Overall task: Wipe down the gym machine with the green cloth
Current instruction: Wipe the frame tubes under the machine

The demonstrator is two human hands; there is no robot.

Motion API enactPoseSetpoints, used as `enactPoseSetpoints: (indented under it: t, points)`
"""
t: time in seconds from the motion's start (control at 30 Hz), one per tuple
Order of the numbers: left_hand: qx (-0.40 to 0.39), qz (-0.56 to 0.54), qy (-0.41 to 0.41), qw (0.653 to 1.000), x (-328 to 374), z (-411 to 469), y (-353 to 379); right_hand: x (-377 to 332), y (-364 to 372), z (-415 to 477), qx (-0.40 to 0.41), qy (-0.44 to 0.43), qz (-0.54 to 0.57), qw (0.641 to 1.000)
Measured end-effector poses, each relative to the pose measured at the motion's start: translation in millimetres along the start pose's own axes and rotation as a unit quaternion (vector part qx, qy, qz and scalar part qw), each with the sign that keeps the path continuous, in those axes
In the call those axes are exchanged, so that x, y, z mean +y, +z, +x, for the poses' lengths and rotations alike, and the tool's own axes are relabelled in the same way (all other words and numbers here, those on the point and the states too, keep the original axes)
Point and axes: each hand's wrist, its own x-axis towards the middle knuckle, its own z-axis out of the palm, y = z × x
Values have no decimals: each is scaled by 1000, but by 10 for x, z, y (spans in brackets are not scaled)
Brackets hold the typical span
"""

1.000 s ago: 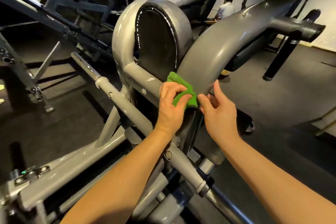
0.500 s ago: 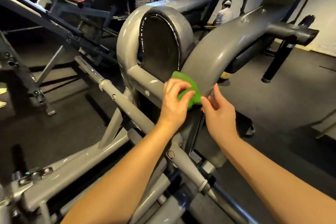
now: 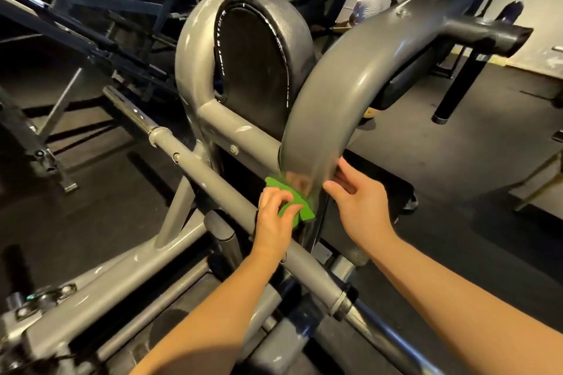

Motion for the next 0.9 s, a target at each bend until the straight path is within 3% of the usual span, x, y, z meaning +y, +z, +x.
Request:
enactPoseSetpoints:
  t: [0.13,0.23,0.33,0.47,0.9]
  points:
    - [-51,40,-57,996,-169,-169,17,50,25,-32,8,-1,-4,1000]
    - [-9,2,-57,998,74,-133,-3,28,55,-48,29,-6,-29,999]
    - [44,-1,45,998,508,127,-46,21,60,-21,37,-20,-49,998]
    - [15,56,149,987,481,198,-59,38,27,-16,30,-27,-65,997]
    - [-102,143,-24,984,-380,-160,35,137,142,-111,53,8,-11,999]
